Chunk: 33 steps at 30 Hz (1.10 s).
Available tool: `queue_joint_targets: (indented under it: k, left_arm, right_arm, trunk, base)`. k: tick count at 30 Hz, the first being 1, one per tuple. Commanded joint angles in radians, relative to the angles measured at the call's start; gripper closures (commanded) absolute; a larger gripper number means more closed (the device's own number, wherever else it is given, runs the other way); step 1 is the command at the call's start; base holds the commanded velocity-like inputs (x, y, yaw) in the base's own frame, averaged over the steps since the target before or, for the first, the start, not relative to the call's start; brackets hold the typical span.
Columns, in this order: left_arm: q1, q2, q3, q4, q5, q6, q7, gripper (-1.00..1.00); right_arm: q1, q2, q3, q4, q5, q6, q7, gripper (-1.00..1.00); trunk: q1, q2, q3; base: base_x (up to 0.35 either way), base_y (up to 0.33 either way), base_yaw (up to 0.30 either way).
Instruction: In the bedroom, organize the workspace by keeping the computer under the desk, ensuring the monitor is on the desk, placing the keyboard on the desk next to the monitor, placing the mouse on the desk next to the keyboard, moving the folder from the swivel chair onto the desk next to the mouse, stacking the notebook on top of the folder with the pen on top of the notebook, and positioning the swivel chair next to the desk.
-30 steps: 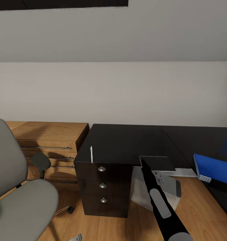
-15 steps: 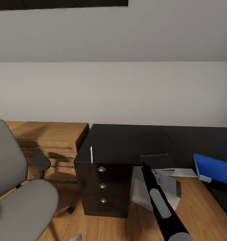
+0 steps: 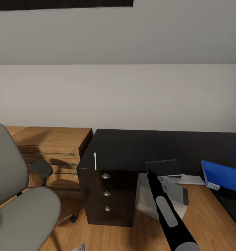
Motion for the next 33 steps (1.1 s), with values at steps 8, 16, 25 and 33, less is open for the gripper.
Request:
queue_joint_targets:
  k: [8,16,25,33]
  left_arm:
    - [0.0,0.0,-0.003,0.005,0.012,-0.007,0.003,-1.0]
    - [0.0,0.0,-0.003,0.007,0.012,-0.007,0.002,-1.0]
    - [0.0,0.0,-0.003,0.008,0.012,-0.007,0.002,-1.0]
    - [0.0,-0.001,-0.003,0.015,0.012,-0.007,0.002,-1.0]
  right_arm:
    - [-0.001,-0.002,-0.001,-0.057,-0.004,-0.006,0.003,1.0]
    - [0.047,-0.003,-0.006,-0.177,-0.004,-0.018,-0.001,1.0]
    - [0.084,-0.003,-0.011,-0.247,-0.003,-0.018,-0.006,1.0]
    - [0.086,-0.003,-0.042,-0.255,-0.004,-0.018,-0.006,1.0]
  trunk:
    - [0.0,0.0,-0.001]
    - [0.0,0.0,-0.001]
    - [0.0,0.0,-0.001]
    - [0.0,0.0,-0.001]
  base:
    - [0.0,0.0,0.0]
    - [0.0,0.0,0.0]
    - [0.0,0.0,-0.155]
    - [0.0,0.0,-0.258]
